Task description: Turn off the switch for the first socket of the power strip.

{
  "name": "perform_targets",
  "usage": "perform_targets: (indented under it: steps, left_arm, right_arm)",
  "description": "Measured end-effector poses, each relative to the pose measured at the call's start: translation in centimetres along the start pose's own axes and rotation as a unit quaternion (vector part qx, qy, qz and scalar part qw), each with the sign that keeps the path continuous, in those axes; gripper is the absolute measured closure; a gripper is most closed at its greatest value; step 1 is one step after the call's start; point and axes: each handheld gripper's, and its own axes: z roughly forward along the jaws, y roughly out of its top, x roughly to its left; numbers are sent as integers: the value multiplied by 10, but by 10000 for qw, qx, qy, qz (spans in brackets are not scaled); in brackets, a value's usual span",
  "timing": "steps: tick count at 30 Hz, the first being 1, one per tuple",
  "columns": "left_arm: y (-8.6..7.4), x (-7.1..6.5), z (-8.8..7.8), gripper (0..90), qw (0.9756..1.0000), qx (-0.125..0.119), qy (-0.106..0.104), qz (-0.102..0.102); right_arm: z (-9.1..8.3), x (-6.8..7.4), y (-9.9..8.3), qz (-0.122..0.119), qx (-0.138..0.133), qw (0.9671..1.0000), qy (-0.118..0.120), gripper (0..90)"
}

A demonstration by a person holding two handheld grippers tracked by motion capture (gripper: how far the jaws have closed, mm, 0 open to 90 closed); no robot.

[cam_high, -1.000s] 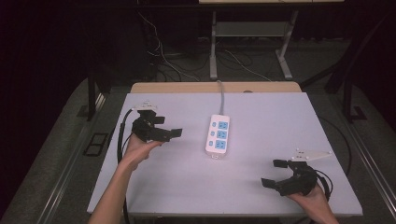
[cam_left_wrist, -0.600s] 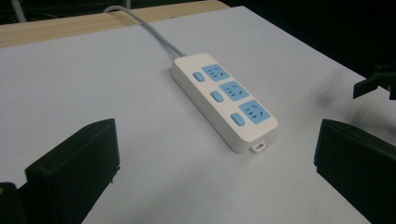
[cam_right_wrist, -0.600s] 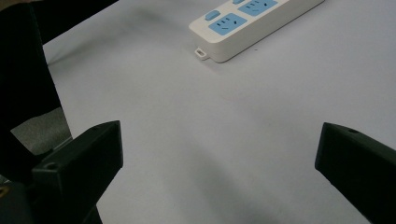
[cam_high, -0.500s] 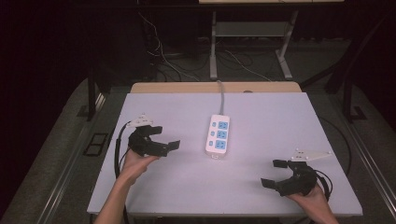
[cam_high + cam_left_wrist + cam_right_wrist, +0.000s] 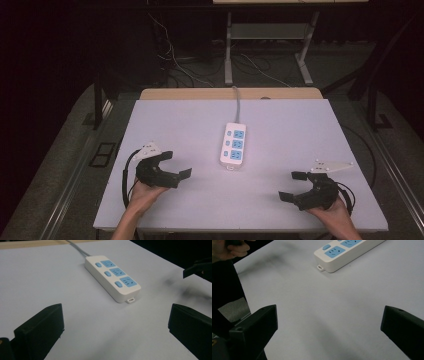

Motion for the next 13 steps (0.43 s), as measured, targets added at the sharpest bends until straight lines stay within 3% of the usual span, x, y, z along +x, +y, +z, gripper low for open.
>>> perform_targets:
  steps: [5, 13]
  left_arm:
    - [-18, -3, 0, 0, 9999, 116, -28, -80]
    - [-30, -10, 0, 0, 9995, 244, -175, -75]
  right_arm:
    - [0, 0, 0, -7, 5, 10000, -3, 7]
    - [0, 0, 0, 1, -4, 10000, -2, 7]
